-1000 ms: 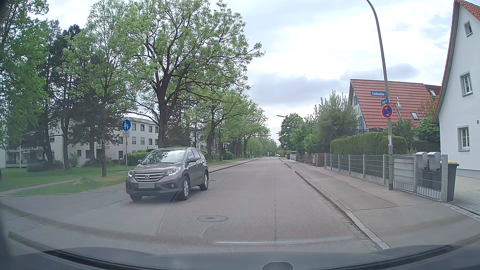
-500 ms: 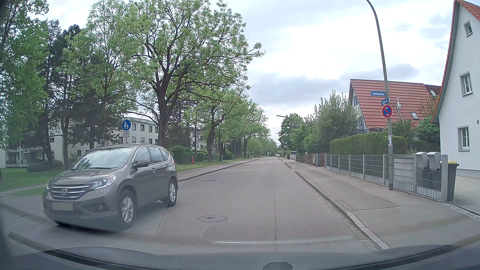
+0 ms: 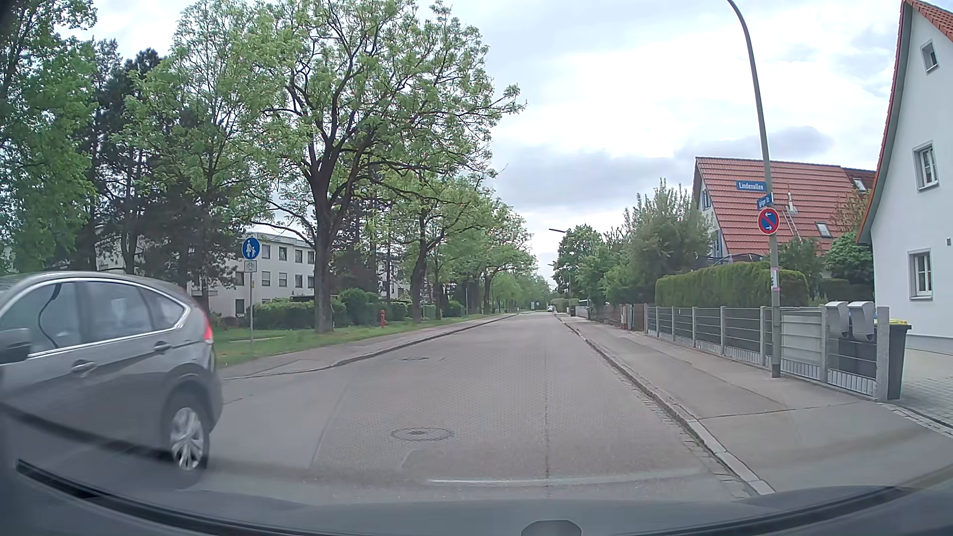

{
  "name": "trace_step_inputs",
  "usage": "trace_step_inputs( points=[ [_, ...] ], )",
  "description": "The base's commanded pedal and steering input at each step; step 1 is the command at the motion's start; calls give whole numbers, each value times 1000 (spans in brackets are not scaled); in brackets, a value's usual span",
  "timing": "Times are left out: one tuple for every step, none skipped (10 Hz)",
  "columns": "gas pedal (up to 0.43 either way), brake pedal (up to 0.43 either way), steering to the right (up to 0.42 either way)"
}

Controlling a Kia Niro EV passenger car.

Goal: Follow the waypoints while adhering to traffic rules and regulations

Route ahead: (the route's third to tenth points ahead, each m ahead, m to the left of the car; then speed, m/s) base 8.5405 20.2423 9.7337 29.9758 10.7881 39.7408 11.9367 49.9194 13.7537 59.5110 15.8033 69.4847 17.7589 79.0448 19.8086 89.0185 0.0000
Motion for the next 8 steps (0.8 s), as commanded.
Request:
trace_step_inputs(
  points=[
    [0, 12, -286],
    [0, 0, -306],
    [0, 0, -339],
    [0, 0, -373],
    [0, 0, -403],
    [0, 0, -432],
    [0, 0, -463],
    [8, 0, -486]
  ],
)
